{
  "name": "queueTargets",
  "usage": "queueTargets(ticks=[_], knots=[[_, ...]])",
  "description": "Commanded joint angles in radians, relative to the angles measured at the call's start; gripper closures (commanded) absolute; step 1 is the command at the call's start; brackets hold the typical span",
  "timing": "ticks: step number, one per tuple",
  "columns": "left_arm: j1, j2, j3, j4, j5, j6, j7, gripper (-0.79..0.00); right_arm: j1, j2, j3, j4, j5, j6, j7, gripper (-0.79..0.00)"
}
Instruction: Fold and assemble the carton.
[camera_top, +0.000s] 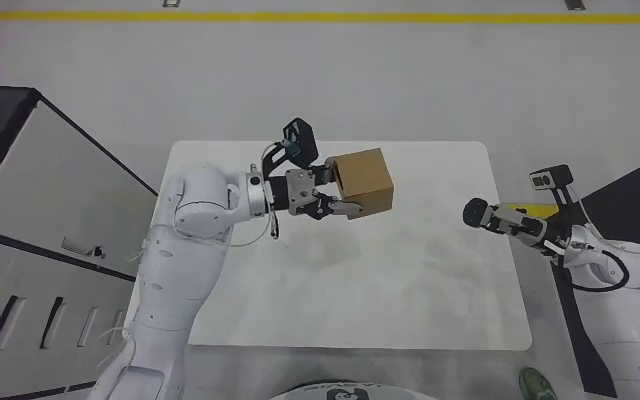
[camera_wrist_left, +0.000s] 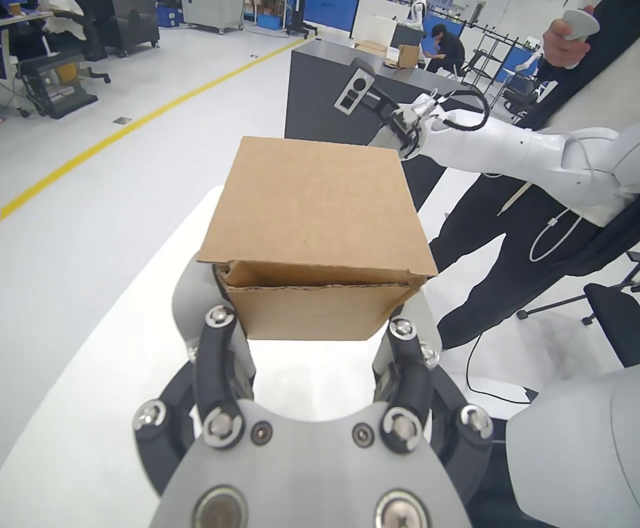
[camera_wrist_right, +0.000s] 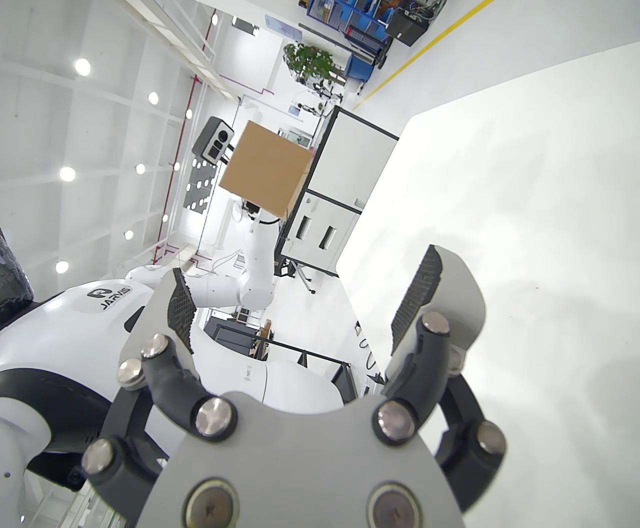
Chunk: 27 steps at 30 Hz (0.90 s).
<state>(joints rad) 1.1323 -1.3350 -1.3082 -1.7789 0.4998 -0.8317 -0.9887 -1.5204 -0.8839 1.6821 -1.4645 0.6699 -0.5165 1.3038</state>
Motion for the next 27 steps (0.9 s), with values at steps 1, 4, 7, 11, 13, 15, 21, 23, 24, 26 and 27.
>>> queueTargets(ticks=[1,4,7,11,13,15,21,23,24,26,27], knots=[[0.003,0.026,-0.001,-0.029,-0.006,0.009,-0.009,0.000,0.000,0.000,0.000,0.000,0.000,0.000,0.000,-0.785],[0.011,0.039,-0.007,-0.043,-0.013,0.009,-0.009,0.000,0.000,0.000,0.000,0.000,0.000,0.000,0.000,-0.785],[0.011,0.039,-0.007,-0.043,-0.013,0.009,-0.009,0.000,0.000,0.000,0.000,0.000,0.000,0.000,0.000,-0.785],[0.011,0.039,-0.007,-0.043,-0.013,0.009,-0.009,0.000,0.000,0.000,0.000,0.000,0.000,0.000,0.000,-0.785],[0.011,0.039,-0.007,-0.043,-0.013,0.009,-0.009,0.000,0.000,0.000,0.000,0.000,0.000,0.000,0.000,-0.785],[0.011,0.039,-0.007,-0.043,-0.013,0.009,-0.009,0.000,0.000,0.000,0.000,0.000,0.000,0.000,0.000,-0.785],[-0.002,0.064,-0.040,-0.050,-0.019,-0.026,0.026,0.000,0.000,0.000,0.000,0.000,0.000,0.000,0.000,-0.785],[-0.016,0.084,-0.061,-0.040,-0.033,-0.051,0.051,0.000,0.000,0.000,0.000,0.000,0.000,0.000,0.000,-0.785],[-0.024,0.097,-0.068,-0.037,-0.034,-0.062,0.062,0.000,0.000,0.000,0.000,0.000,0.000,0.000,0.000,-0.785],[-0.042,0.125,-0.073,-0.023,-0.054,-0.087,0.087,0.000,0.000,0.000,0.000,0.000,0.000,0.000,0.000,-0.785],[-0.054,0.141,-0.070,-0.021,-0.058,-0.097,0.097,0.000,0.000,0.000,0.000,0.000,0.000,0.000,0.000,-0.785]])
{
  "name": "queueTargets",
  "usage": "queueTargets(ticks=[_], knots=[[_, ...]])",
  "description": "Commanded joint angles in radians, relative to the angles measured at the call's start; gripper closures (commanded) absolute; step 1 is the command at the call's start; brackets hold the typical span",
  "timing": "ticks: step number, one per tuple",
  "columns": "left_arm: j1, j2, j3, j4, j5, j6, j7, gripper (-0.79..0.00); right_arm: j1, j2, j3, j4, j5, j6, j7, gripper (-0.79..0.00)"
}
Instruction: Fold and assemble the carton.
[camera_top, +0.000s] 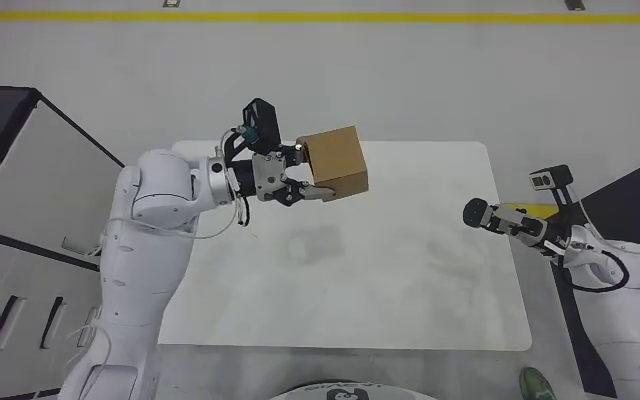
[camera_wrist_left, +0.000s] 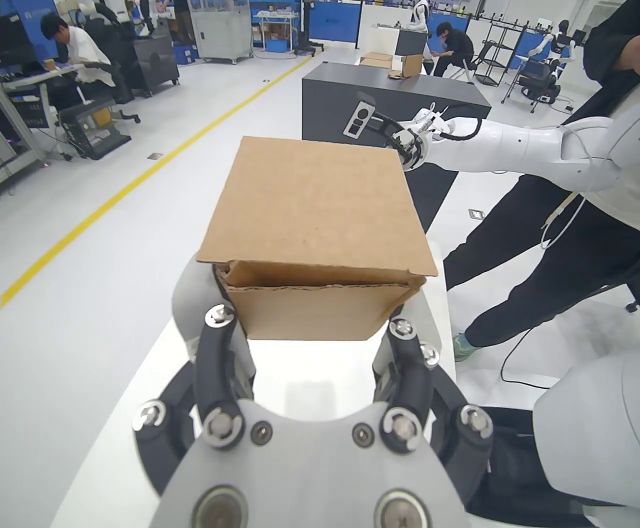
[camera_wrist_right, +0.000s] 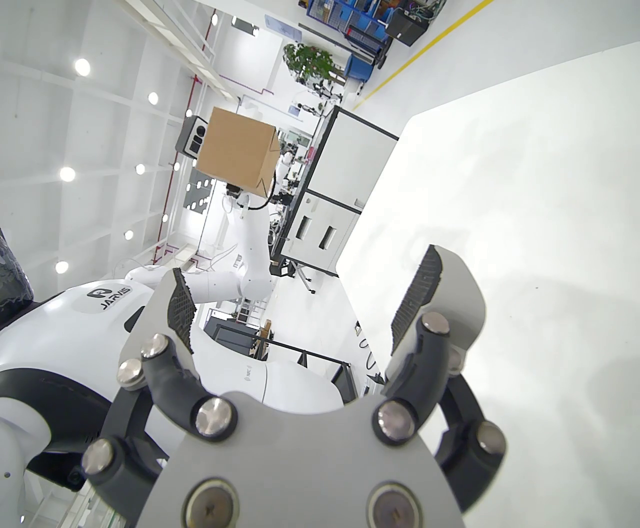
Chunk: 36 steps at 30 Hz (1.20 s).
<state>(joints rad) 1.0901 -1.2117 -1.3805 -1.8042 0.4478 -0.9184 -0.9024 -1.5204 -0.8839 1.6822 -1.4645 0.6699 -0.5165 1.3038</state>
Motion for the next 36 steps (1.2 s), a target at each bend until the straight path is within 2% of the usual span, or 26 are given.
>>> queueTargets(ticks=[1,10,11,20,22,26,36], knots=[[-0.023,0.034,0.006,0.009,-0.023,-0.023,0.024,0.000,0.000,0.000,0.000,0.000,0.000,0.000,0.000,-0.785],[-0.144,0.198,0.064,0.003,-0.181,-0.052,0.052,0.000,0.000,0.000,0.000,0.000,0.000,0.000,0.000,-0.785],[-0.148,0.204,0.067,-0.003,-0.181,-0.055,0.056,0.000,0.000,0.000,0.000,0.000,0.000,0.000,0.000,-0.785],[-0.148,0.204,0.067,-0.003,-0.181,-0.055,0.056,0.000,0.000,0.000,0.000,0.000,0.000,0.000,0.000,-0.785],[-0.150,0.204,0.068,-0.032,-0.166,-0.045,0.068,0.000,0.000,0.000,0.000,0.000,0.000,0.000,0.000,-0.785],[-0.196,0.210,0.077,-0.061,-0.184,0.014,0.035,0.000,0.000,0.000,0.000,0.000,0.000,0.000,0.000,-0.785],[-0.354,0.228,0.162,-0.074,-0.553,0.174,-0.167,0.000,0.000,0.000,0.000,0.000,0.000,0.000,0.000,-0.785]])
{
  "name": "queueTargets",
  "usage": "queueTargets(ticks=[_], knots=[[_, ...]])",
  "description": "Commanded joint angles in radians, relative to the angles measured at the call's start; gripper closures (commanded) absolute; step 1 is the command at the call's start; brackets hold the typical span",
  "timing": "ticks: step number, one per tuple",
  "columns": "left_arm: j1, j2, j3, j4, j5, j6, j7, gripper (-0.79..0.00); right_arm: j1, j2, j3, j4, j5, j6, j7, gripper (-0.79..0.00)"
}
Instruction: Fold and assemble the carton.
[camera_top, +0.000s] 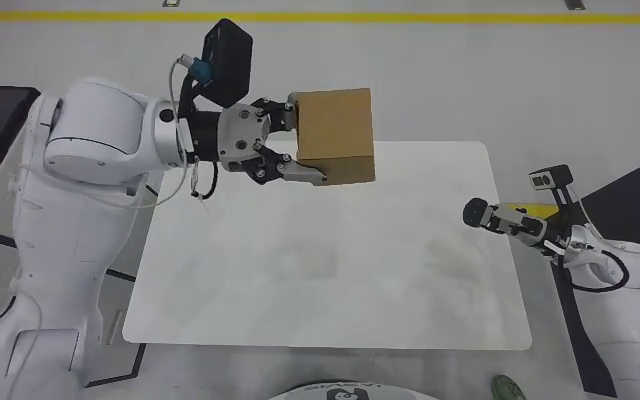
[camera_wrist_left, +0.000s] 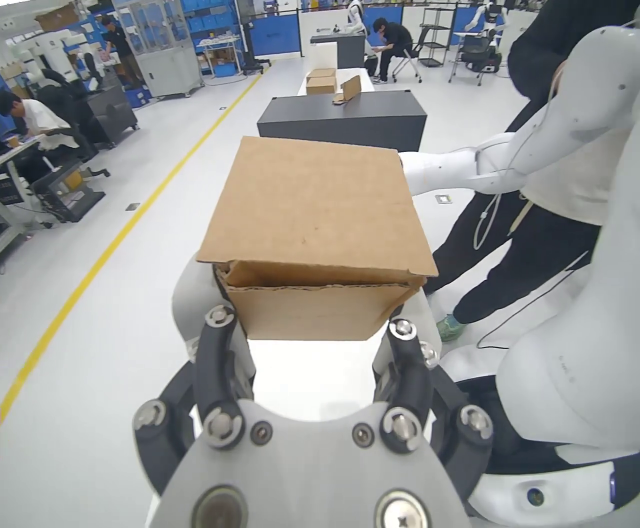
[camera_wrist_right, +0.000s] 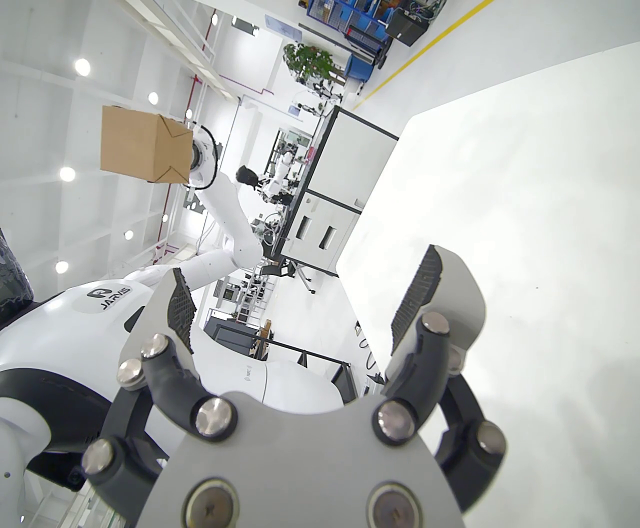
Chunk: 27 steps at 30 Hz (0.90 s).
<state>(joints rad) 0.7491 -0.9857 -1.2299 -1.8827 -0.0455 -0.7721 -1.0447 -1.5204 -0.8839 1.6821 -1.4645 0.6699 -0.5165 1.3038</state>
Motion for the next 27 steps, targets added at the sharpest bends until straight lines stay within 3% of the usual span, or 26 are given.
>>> queueTargets(ticks=[1,4,14,16,22,27], knots=[[-0.028,0.003,0.013,0.003,-0.100,0.043,-0.043,0.000,0.000,0.000,0.000,0.000,0.000,0.000,0.000,-0.785],[-0.055,0.009,0.018,0.003,-0.166,0.088,-0.091,0.000,0.000,0.000,0.000,0.000,0.000,0.000,0.000,-0.785],[-0.055,0.009,0.018,0.003,-0.166,0.088,-0.091,0.000,0.000,0.000,0.000,0.000,0.000,0.000,0.000,-0.785],[-0.027,0.009,0.019,-0.028,-0.212,0.146,-0.039,0.000,0.000,0.000,0.000,0.000,0.000,0.000,0.000,-0.785],[0.038,0.018,-0.003,-0.126,-0.363,0.405,-0.020,0.000,0.000,0.000,0.000,0.000,0.000,0.000,0.000,-0.785],[0.075,0.027,-0.009,-0.162,-0.496,0.625,-0.089,0.000,0.000,0.000,0.000,0.000,0.000,0.000,0.000,-0.785]])
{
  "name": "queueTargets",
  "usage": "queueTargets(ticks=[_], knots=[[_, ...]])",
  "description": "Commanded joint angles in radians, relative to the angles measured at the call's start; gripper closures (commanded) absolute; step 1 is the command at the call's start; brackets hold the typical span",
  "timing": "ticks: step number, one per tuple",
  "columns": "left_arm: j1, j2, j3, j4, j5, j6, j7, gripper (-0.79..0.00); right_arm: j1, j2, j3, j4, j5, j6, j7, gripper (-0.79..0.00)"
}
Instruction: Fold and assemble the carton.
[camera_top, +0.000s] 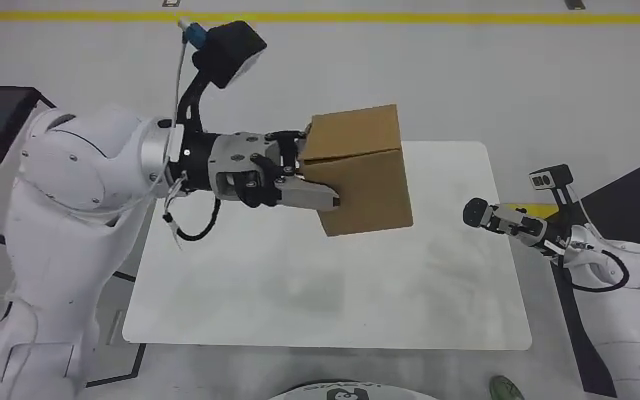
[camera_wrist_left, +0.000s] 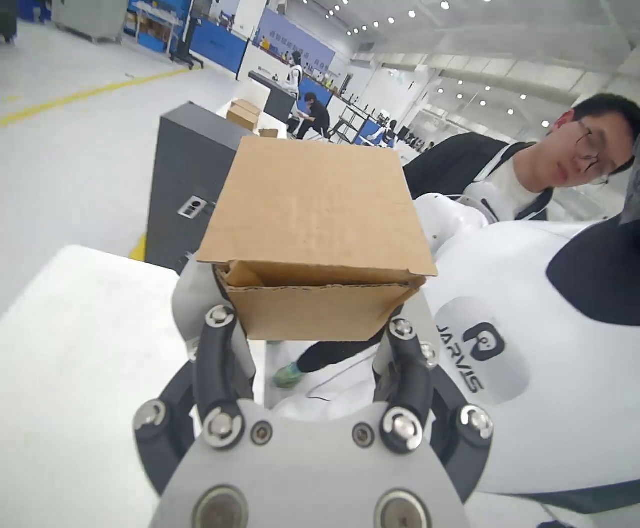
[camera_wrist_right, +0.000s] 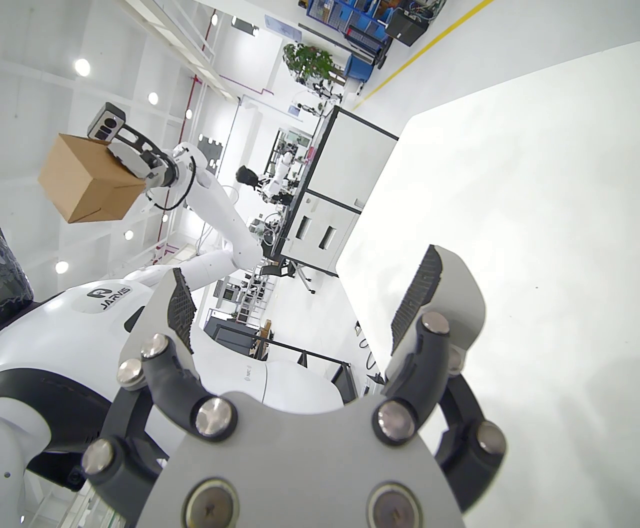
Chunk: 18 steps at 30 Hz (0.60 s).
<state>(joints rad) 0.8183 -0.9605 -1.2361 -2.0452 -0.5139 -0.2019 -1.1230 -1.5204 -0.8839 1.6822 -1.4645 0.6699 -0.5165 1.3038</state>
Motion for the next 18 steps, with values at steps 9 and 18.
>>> queueTargets(ticks=[9,18], knots=[[0.022,0.004,-0.007,-0.007,-0.066,0.135,-0.009,0.000,0.000,0.000,0.000,0.000,0.000,0.000,0.000,-0.785],[0.138,0.012,-0.012,0.014,-0.133,0.414,0.086,0.000,0.000,0.000,0.000,0.000,0.000,0.000,0.000,-0.785]])
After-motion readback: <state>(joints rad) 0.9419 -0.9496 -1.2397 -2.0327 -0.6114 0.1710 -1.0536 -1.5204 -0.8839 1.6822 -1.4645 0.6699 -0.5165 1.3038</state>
